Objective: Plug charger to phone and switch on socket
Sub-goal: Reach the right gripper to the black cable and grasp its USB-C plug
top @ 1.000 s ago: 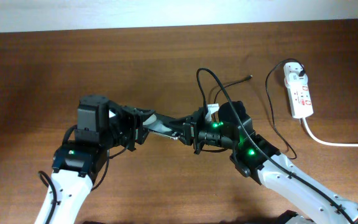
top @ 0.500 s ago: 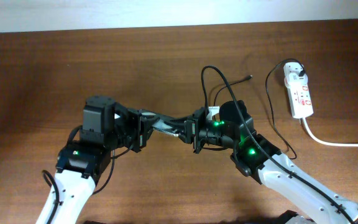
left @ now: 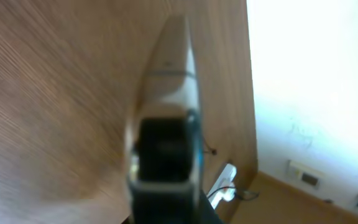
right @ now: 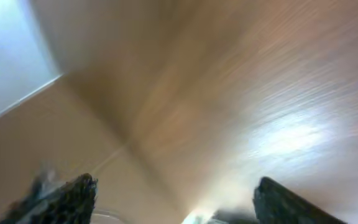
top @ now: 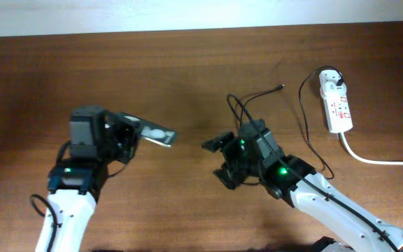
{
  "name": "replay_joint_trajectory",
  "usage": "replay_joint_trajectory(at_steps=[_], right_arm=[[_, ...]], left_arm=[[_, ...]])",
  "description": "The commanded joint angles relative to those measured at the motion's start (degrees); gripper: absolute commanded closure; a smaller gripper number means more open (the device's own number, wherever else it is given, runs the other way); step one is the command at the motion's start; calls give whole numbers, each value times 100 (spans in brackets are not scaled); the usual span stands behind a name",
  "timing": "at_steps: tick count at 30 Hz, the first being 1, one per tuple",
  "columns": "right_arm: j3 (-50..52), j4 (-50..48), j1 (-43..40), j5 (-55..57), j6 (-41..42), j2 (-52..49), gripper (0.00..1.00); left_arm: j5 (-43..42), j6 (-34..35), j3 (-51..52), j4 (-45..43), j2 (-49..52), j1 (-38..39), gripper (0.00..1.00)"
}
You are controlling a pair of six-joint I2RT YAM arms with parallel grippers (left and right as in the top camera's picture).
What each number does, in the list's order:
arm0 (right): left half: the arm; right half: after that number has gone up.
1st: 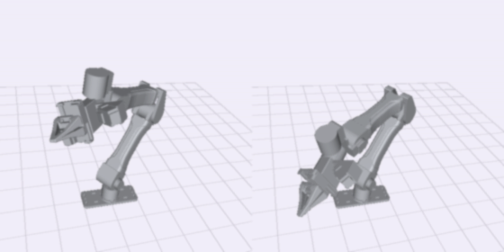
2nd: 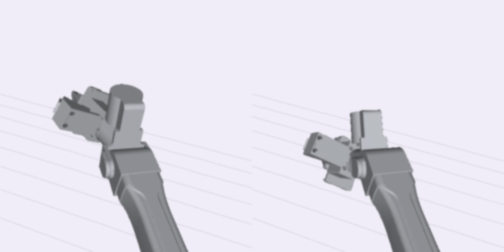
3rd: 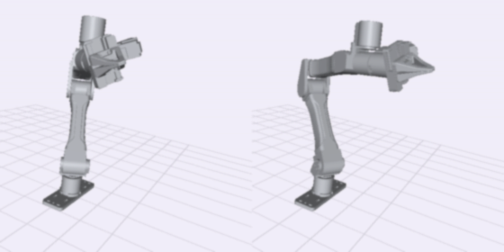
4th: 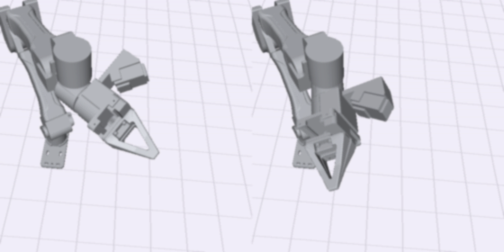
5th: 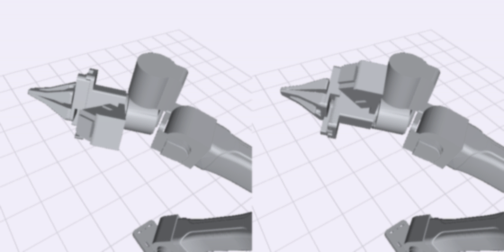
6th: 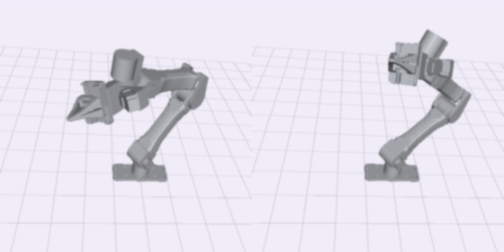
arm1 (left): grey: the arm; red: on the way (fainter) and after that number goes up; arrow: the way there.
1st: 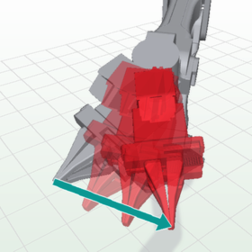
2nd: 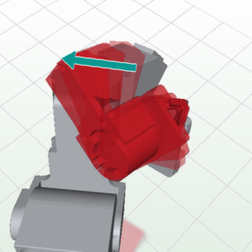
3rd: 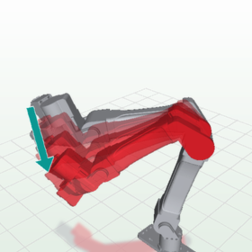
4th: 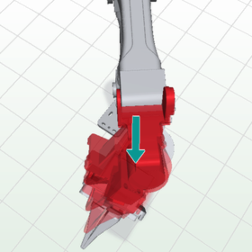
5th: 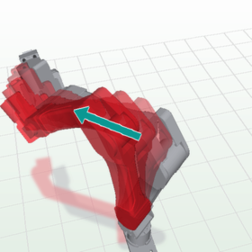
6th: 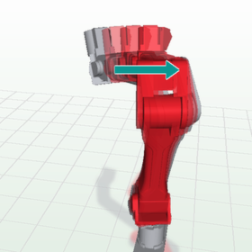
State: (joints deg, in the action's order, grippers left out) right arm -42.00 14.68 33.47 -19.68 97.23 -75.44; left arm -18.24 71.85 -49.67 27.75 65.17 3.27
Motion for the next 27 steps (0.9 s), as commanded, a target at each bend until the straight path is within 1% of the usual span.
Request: replay_joint_trajectory(at_steps=[1, 2, 3, 5, 6, 8, 9, 10, 13, 15, 18, 20, 23, 26, 27], right_arm=[[-2, 852, 20, 1980, -411, 39, 15], [-2, 1314, 20, 2474, -542, 37, 5], [-2, 1574, 20, 2789, -535, 20, 4], [-2, 1759, 20, 3224, -675, 17, 4], [-2, 1746, 20, 3287, -1200, 17, 5], [-66, 1727, 20, 3283, -1832, 20, 5], [-229, 1788, 17, 3281, -2319, 20, 5], [-424, 1926, 7, 3279, -2594, 20, 5], [-1377, 2997, -264, 3217, -3084, 17, 5], [-2197, 3847, -684, 3217, -3467, -4, 5], [-2973, 4400, -1296, 3204, -3908, -184, 9], [-3539, 4651, -1661, 3056, -4350, -667, 10], [-4868, 5219, -2114, 2920, -4800, -2197, 11], [-5746, 5132, -2234, 2892, -4859, -3383, 12], [-5989, 5031, -2269, 2859, -4857, -3753, 16]], left_arm=[[-1132, -1272, -20, 350, -22, -258, 100], [-1327, -1423, -20, 544, -22, -258, 100], [-1513, -1574, -20, 811, -22, -258, 100], [-1606, -1755, -20, 1137, -22, -258, 100], [-1709, -1976, -20, 1311, 4, -254, 100], [-1808, -2374, -17, 1421, 111, -254, 100], [-1805, -2656, -17, 1502, 297, -254, 100], [-1810, -2758, -17, 1504, 459, -254, 100], [-1825, -2787, -17, 1432, 1322, -254, 100], [-2221, -2820, -17, 1279, 2026, -254, 100], [-2782, -3086, -17, 1130, 2684, -254, 100], [-2922, -3171, -17, 1143, 2898, -254, 100], [-2959, -3171, -17, 1143, 2927, -254, 100], [-2959, -3169, -17, 1139, 2927, -254, 100], [-2959, -3169, -17, 1139, 2927, -254, 100]])
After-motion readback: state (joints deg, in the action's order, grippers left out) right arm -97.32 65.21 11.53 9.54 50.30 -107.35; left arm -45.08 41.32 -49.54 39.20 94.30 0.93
